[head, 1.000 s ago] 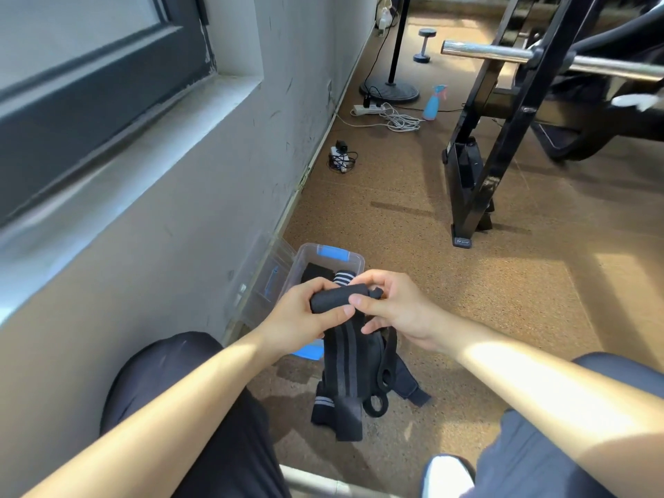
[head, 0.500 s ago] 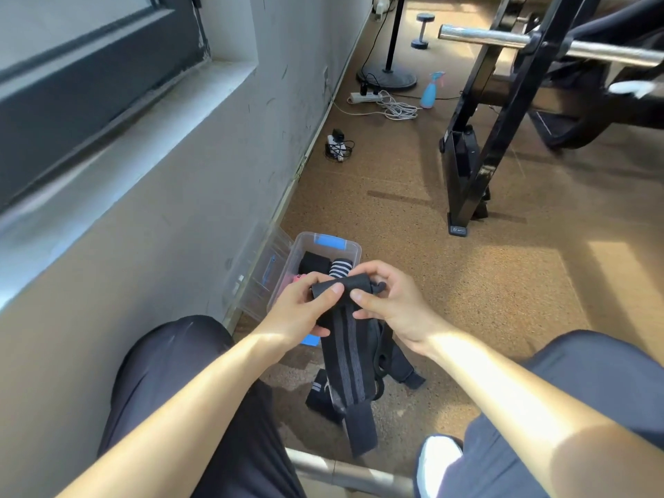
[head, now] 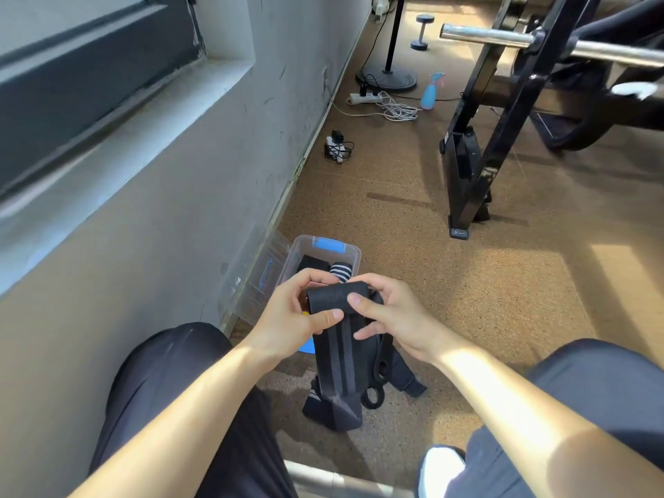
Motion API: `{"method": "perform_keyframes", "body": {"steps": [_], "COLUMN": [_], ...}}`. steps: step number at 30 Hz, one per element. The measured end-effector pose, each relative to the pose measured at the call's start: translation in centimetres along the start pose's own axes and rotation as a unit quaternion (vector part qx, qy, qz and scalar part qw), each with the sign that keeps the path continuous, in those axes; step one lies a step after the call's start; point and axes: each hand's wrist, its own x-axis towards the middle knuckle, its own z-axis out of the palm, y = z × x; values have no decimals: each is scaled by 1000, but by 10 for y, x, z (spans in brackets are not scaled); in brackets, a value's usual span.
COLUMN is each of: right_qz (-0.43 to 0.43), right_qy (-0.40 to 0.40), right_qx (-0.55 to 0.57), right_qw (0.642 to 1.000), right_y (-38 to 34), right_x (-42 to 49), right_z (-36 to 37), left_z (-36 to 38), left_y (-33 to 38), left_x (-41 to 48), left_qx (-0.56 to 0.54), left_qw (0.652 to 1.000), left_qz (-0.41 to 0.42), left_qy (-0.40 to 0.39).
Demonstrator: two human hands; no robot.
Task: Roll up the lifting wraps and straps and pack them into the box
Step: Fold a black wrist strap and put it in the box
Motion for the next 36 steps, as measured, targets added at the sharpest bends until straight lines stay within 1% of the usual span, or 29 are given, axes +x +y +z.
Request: {"method": "perform_keyframes", "body": {"steps": [3,5,7,9,12,17,22,24,26,28,30,33,36], "right_qz": [-15,-20,-26,-31,-24,-5,53,50,34,18,5,-14,-33], "right_qy": [15,34,48,55,47,32,-14,-11,-1,3,9,26,46], "right_qx": [3,13,23,24,31,16,34,19,14,23,31,23,3], "right_qw": [1000,999,998,998,998,999,998,998,999,1000,999,999,998], "right_y": [3,5,6,7,8,4,-4,-7,-7,-7,-8,-8,-7], "right_x": [-2,-3,-3,-3,-3,-1,-2,-2,0,1,1,1,1], "right_z": [-1,-2,-2,-2,-1,-2,-6,-5,-5,-5,-5,-6,-7], "left_z": [0,0,2,4,7,7,3,2,3,3,4,4,6], "left_y": [-2,-3,-1,1,3,4,3,2,2,3,5,7,10], "left_x": [0,0,0,-1,-2,-2,-2,-3,-2,-1,-1,-2,-4], "left_qx": [-15,-46,-55,-42,-22,-13,-4,-2,-23,-35,-22,-50,-63], "left_qw": [997,992,989,990,993,997,1000,1000,1000,999,999,992,988], "left_qz": [-72,-118,-136,-133,-119,-75,-26,-9,-1,-14,-48,-112,-133], "left_qy": [-2,-17,-31,-30,-8,18,9,1,1,4,0,-35,-52]}}
